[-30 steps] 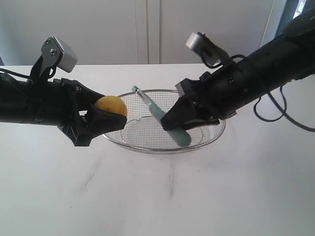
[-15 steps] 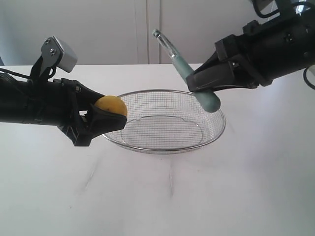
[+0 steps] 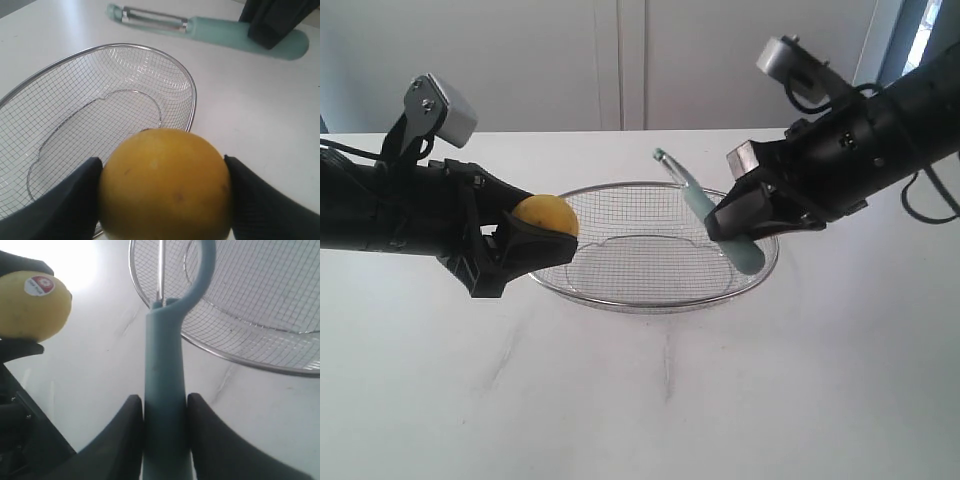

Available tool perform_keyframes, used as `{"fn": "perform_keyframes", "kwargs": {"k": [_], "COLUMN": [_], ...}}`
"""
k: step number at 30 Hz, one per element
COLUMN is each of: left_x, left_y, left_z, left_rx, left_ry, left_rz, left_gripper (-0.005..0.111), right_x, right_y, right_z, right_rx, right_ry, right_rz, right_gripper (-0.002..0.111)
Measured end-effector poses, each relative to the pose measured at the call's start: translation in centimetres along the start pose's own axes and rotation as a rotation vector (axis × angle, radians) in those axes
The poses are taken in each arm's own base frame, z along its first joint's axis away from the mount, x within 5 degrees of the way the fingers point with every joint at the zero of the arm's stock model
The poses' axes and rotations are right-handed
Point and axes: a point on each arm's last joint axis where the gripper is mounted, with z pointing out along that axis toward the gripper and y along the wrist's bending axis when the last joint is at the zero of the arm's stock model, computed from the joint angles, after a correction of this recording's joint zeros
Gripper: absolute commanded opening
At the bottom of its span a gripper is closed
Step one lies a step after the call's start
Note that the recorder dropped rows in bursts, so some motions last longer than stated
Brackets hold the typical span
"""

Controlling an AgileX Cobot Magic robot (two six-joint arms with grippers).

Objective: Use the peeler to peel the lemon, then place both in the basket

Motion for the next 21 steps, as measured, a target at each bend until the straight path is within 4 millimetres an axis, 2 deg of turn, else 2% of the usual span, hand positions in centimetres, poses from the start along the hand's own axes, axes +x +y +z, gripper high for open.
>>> {"fn": "perform_keyframes", "kwargs": {"k": [9,21], "left_x": [0.0,0.0], "left_y": [0.0,0.0], "left_z": [0.0,0.0], "left_rx": [0.000,0.000], "left_ry": [0.000,0.000], "left_rz": [0.000,0.000], "left_gripper": [0.000,0.000], "right_x": [0.0,0.8], "right_y": [-1.3,1.3], "right_z": [2.9,6.8], "right_rx": [-0.147,-0.241], "right_ry": [0.085,0.208], "right_rz": [0.086,0.030], "right_gripper": [0.000,0.000]}}
